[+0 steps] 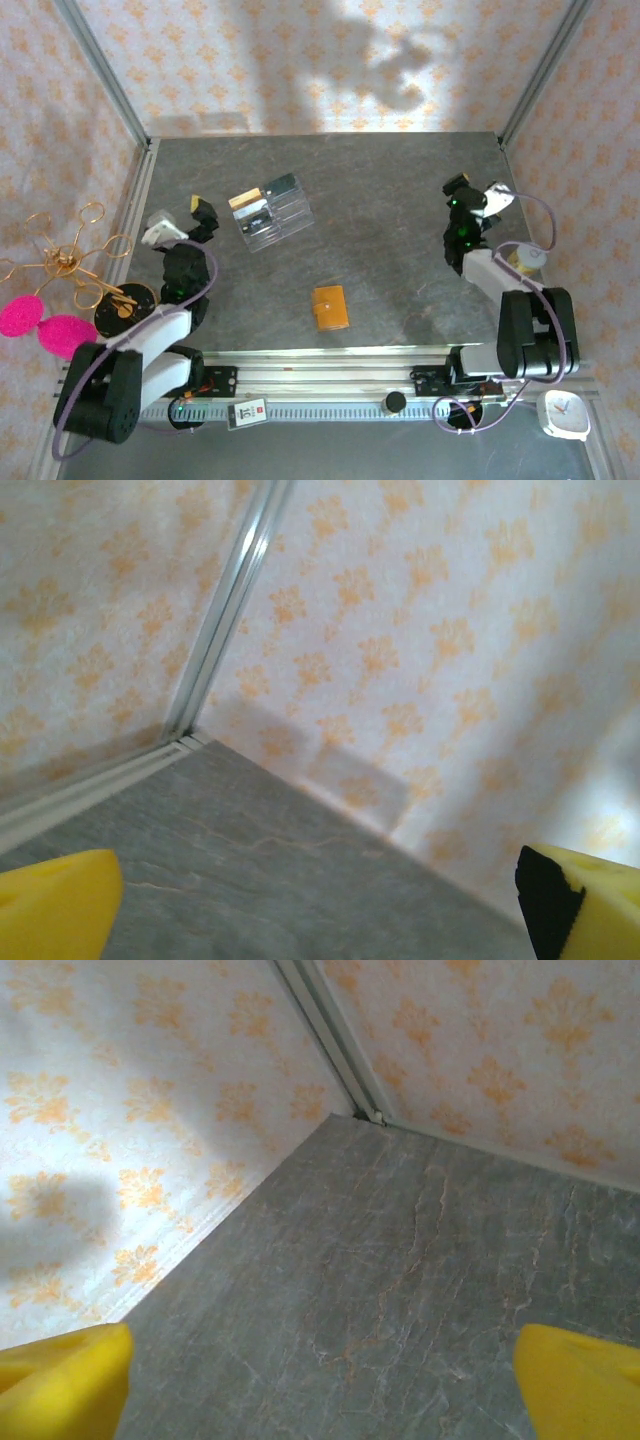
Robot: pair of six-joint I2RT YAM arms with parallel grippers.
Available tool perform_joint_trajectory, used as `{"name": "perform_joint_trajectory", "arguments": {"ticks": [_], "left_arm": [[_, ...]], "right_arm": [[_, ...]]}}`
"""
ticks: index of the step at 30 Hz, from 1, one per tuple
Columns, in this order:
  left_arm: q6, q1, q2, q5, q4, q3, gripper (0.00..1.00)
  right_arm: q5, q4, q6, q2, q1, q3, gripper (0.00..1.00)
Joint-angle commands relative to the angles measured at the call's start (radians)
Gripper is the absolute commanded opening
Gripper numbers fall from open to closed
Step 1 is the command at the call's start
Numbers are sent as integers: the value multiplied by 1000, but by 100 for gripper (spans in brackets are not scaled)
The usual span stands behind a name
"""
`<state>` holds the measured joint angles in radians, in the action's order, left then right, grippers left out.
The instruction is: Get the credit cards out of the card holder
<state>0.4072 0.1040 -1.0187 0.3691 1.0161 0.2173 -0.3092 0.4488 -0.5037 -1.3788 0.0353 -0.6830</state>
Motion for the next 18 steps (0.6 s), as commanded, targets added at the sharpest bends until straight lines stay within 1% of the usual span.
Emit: {"name": "perform_joint_trajectory", "arguments": {"ticks": [1, 2, 4, 6, 7, 8, 10, 12, 13, 14, 15, 16, 18], "left_arm": [[331, -76, 72, -193, -55, -11, 100], [352, -90, 74, -262, -70, 5, 100], [383, -95, 70, -337, -120, 38, 100], [436, -98, 59, -369, -192, 73, 100], [478, -99, 57, -379, -268, 96, 100], [481, -99, 54, -407, -290, 109, 99], [444, -99, 53, -488, -210, 89, 100], [471, -100, 64, -520, -53, 17, 99], [498, -99, 71, -518, 45, -29, 99], [534, -99, 77, -512, 100, -56, 99], [569, -99, 83, -506, 118, -69, 99], [577, -99, 86, -526, 90, -53, 99], [563, -99, 82, -589, -18, 9, 99]], "right_arm": [[179, -75, -109, -29, 17, 32, 91], [246, -9, -68, -22, 37, 62, 91], [300, -8, -9, -28, 95, 44, 91], [398, -15, 26, -58, 151, 9, 92], [459, 1, 28, -81, 177, -2, 92], [520, 37, 42, -109, 206, -9, 92], [561, 68, 57, -166, 265, -40, 90], [606, 91, 84, -231, 317, -80, 85], [625, 101, 94, -270, 342, -108, 80], [642, 105, 105, -305, 360, -135, 76], [660, 102, 113, -345, 384, -169, 72], [674, 102, 121, -384, 404, -207, 68], [679, 75, 140, -458, 440, -286, 60]]}}
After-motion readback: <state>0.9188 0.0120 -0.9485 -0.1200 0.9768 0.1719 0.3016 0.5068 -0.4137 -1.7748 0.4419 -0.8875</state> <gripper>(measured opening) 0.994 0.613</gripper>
